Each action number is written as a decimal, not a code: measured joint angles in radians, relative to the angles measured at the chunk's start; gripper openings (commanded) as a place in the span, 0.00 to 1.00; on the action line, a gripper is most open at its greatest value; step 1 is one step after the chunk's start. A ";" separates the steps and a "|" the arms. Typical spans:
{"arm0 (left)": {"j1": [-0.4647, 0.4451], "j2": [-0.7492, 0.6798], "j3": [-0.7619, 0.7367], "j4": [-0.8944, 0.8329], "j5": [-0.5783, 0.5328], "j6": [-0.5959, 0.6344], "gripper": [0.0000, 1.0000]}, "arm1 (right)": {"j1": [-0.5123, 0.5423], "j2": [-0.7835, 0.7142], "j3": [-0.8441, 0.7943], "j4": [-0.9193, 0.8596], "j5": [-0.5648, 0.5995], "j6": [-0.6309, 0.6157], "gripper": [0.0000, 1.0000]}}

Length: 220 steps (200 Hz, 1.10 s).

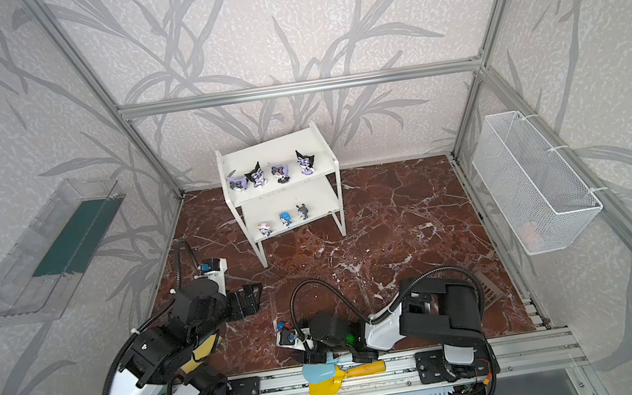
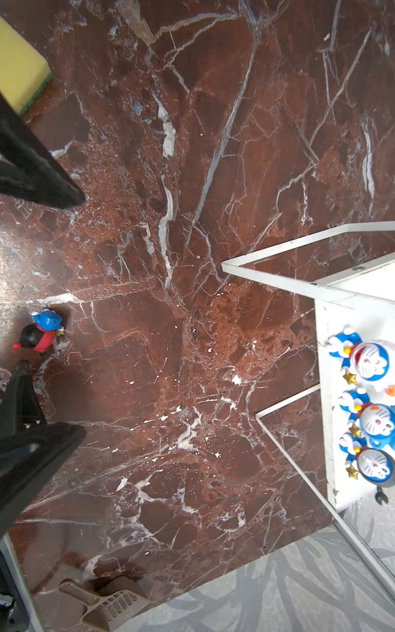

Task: Place and organize the plastic toys onto the shelf
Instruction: 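Close the right gripper on the red-hatted blue figure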

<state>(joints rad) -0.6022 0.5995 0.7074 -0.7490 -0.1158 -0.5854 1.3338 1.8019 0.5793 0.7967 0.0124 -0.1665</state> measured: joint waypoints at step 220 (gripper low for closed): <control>0.000 0.019 -0.049 0.076 0.045 0.037 0.99 | -0.129 -0.029 0.024 0.006 0.090 0.055 0.22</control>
<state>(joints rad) -0.6022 0.6182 0.6582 -0.6735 -0.0711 -0.5480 1.2045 1.7733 0.6037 0.8032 0.1024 -0.1116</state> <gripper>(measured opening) 0.993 0.314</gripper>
